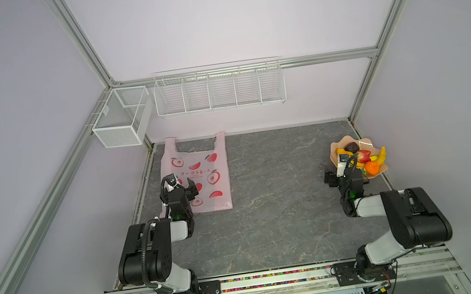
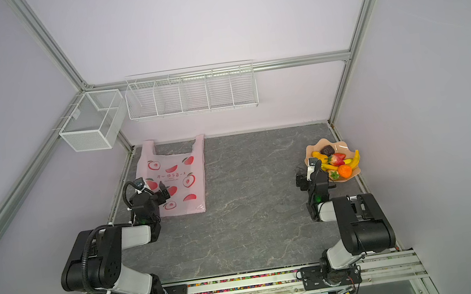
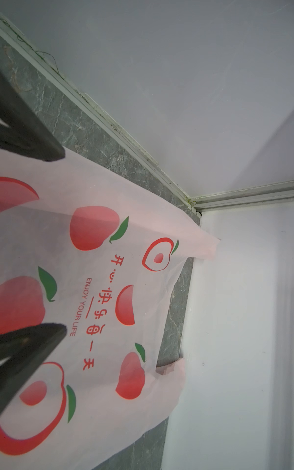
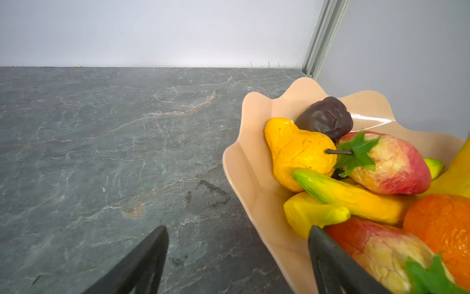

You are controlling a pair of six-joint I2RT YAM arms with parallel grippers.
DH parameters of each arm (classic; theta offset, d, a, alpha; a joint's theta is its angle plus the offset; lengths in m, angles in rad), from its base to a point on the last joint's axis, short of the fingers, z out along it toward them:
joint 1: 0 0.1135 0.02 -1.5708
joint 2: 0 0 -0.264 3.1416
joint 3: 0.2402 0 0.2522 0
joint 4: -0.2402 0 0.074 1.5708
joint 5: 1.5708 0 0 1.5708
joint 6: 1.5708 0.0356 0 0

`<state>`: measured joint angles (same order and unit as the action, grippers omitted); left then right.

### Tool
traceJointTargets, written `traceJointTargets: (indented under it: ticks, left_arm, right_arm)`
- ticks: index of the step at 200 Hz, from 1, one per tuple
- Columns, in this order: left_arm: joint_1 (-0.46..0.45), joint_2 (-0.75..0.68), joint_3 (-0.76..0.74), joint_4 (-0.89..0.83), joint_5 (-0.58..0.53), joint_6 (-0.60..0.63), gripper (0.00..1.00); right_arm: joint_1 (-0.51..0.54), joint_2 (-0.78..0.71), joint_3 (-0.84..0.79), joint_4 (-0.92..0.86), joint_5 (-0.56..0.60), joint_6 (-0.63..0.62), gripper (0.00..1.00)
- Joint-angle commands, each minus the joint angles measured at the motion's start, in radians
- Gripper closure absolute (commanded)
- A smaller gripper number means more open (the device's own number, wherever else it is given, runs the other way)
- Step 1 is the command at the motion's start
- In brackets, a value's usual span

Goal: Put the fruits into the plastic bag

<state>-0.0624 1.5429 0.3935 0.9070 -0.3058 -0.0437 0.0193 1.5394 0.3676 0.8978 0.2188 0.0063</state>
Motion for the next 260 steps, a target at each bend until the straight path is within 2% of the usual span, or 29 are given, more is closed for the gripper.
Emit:
traceJointTargets:
  ticks: [1, 156, 170, 203, 221, 245, 260]
  left_arm:
    - [0.006, 0.008, -0.008, 0.011, 0.014, 0.005, 0.01]
    - [0.005, 0.007, -0.008, 0.016, 0.017, 0.006, 0.01]
    - [0.004, -0.038, -0.011, -0.016, 0.037, 0.014, 0.01]
    - [-0.033, -0.26, 0.011, -0.241, 0.068, 0.061, 0.01]
    - [-0.059, -0.393, 0.047, -0.419, 0.083, 0.01, 0.01]
    - [-0.174, -0.554, 0.093, -0.642, 0.008, -0.065, 0.01]
    - [-0.266, -0.625, 0.133, -0.789, -0.022, -0.124, 0.01]
  right_arm:
    - [-0.002, -0.006, 0.002, 0.001, -0.005, -0.015, 0.11]
    - [-0.002, -0.008, 0.001, 0.006, -0.005, -0.015, 0.12]
    - [0.004, -0.012, 0.0, 0.004, 0.021, -0.018, 0.12]
    - [0.031, -0.153, 0.026, -0.16, 0.039, -0.034, 0.12]
    - [0.059, -0.266, 0.025, -0.274, 0.065, -0.028, 0.12]
    - [0.108, -0.44, 0.055, -0.516, 0.078, 0.011, 0.12]
    - [0.128, -0.556, 0.067, -0.65, 0.081, 0.084, 0.12]
